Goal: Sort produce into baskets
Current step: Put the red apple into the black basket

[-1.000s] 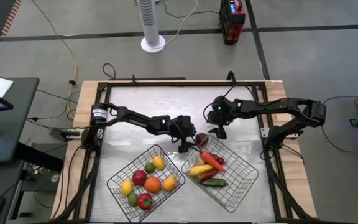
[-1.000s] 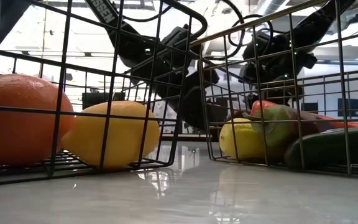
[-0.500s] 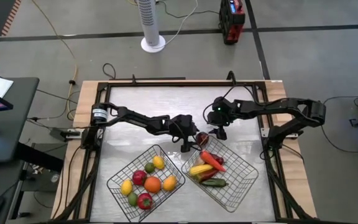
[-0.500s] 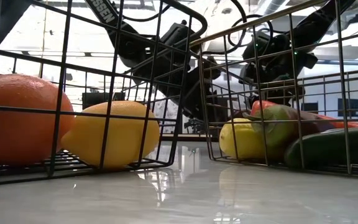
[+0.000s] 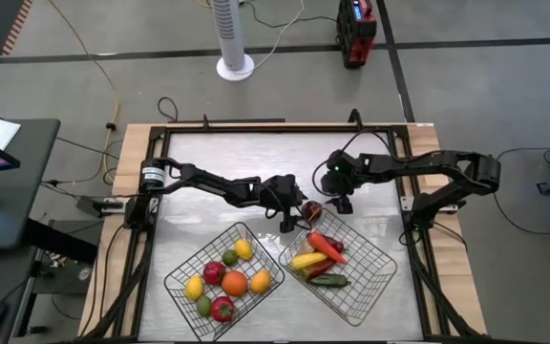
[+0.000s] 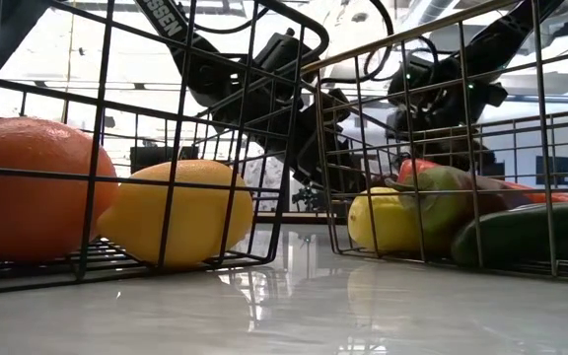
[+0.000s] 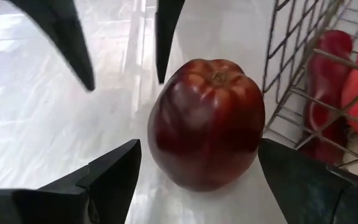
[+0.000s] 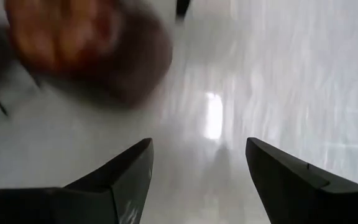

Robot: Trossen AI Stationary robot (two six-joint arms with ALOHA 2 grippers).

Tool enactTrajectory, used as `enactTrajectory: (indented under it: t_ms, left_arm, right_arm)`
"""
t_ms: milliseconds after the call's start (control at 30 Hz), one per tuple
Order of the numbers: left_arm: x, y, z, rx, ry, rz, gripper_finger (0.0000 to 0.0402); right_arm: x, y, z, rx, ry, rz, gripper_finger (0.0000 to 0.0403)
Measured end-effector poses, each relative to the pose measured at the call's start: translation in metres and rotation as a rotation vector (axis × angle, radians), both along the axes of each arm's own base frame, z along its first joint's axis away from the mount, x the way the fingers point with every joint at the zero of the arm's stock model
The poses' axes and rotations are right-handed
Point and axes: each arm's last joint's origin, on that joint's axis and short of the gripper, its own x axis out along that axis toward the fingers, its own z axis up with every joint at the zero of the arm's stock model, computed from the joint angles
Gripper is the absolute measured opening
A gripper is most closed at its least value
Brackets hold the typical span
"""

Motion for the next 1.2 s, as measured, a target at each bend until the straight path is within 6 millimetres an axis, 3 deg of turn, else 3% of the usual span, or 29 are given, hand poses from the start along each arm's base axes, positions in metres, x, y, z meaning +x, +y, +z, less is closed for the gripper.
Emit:
enactTrajectory:
  t_ms: [133, 367, 600, 1200]
  left_arm:
    - [0.000, 0.001, 0.000, 0.009, 0.001, 0.018, 0.0313]
    - [0.000, 0.001, 0.000, 0.008, 0.001, 0.019, 0.0313]
    - [0.000, 0.001, 0.000, 0.002, 0.001, 0.023, 0.0313]
    - [0.000, 0.001, 0.000, 0.041, 0.003, -0.001, 0.0313]
  right_arm:
    - [-0.006, 0.001, -0.004, -0.058, 0.088, 0.051, 0.0285]
    - [-0.004, 0.000, -0.002, -0.089, 0.059, 0.089, 0.0285]
    - [-0.004, 0.006, -0.004, -0.166, 0.086, 0.266, 0.0285]
    - [0.011, 0.019, 0.003, -0.221, -0.066, 0.401, 0.0285]
